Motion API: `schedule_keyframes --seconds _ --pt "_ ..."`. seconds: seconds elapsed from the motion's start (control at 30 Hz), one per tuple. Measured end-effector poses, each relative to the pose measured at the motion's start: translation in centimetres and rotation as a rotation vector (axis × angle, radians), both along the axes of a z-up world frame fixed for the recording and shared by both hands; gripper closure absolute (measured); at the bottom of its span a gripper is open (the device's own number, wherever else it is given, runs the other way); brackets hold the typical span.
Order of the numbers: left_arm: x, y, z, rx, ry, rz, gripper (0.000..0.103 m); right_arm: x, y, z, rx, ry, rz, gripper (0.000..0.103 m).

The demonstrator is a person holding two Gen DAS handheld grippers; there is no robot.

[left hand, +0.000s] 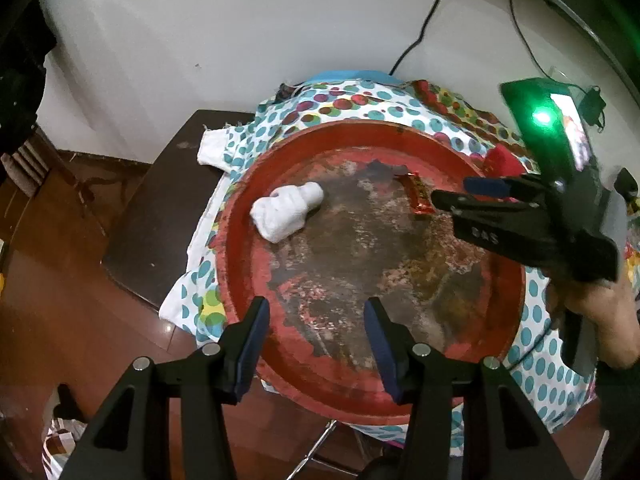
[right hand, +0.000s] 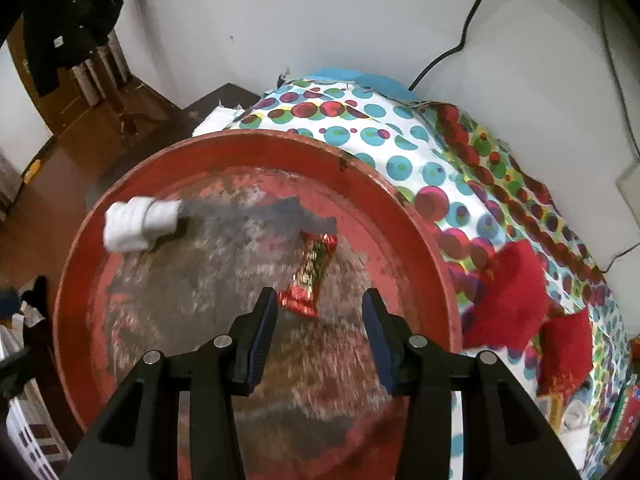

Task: Organize objects
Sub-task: 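Move the left tool toward the yellow medicine box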

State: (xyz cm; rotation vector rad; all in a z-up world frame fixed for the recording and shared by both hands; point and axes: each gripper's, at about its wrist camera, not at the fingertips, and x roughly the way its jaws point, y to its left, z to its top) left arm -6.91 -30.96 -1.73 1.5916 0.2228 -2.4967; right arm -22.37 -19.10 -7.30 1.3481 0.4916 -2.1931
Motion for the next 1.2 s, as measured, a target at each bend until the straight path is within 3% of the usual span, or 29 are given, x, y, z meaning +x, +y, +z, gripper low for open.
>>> schedule_keyframes --seconds 0.53,1.2 --pt "0.1 3.9 0.9 -0.029 0.021 -0.081 0.053 5.8 11.3 4.2 -0.083 0.036 -0.086 0.055" --pt "-0.8 10.1 -0.3 -0.060 -0.014 -0.198 0.053 10.6 32.0 1.7 -0.032 0.057 -0.445 0.054"
